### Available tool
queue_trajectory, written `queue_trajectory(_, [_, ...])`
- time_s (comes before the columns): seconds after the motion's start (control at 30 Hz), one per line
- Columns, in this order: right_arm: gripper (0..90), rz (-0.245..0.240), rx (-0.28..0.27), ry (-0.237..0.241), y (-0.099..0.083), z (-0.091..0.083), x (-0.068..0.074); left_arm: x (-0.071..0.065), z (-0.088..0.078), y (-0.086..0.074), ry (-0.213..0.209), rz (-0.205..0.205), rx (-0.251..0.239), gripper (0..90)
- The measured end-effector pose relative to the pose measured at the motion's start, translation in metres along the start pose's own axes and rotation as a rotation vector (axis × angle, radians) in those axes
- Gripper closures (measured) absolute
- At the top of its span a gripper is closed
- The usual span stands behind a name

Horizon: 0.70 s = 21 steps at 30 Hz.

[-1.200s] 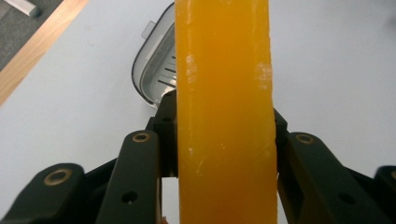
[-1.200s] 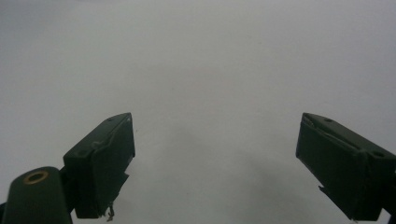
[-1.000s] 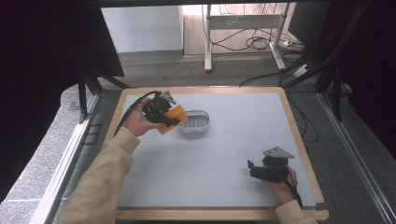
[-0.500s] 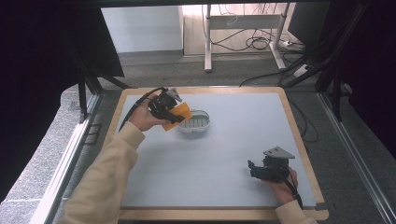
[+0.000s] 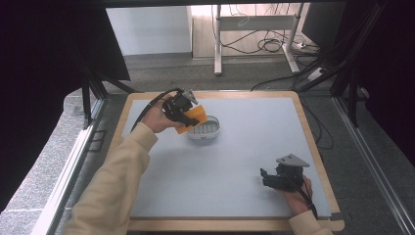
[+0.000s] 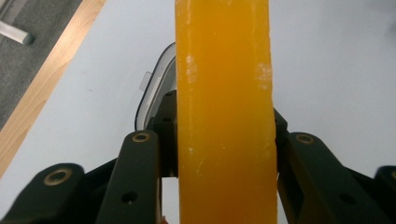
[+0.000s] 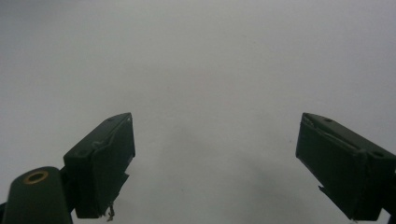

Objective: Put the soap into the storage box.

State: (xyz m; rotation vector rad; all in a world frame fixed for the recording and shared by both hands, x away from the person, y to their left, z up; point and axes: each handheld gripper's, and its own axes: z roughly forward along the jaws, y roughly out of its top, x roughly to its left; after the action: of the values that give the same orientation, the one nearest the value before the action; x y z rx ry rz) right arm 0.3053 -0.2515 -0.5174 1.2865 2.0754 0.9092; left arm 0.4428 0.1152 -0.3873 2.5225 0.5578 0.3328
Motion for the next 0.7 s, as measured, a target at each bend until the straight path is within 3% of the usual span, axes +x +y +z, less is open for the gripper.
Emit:
queue_trajectory(0.13, [12.1, 0.0, -0.002, -0.004, 0.0, 0.0, 0.0, 0.001, 0.009, 0.002, -0.023, -0.001, -0.009, 61.7])
queue_trajectory(0.23, [12.0, 0.0, -0.001, -0.005, 0.0, 0.0, 0.0, 0.002, 0.017, 0.004, -0.034, 0.026, 0.001, 61.7])
queue_trajectory(0.7, [12.1, 0.001, 0.006, -0.011, -0.001, 0.0, -0.002, 0.011, 0.038, 0.008, -0.049, 0.063, 0.037, 61.7])
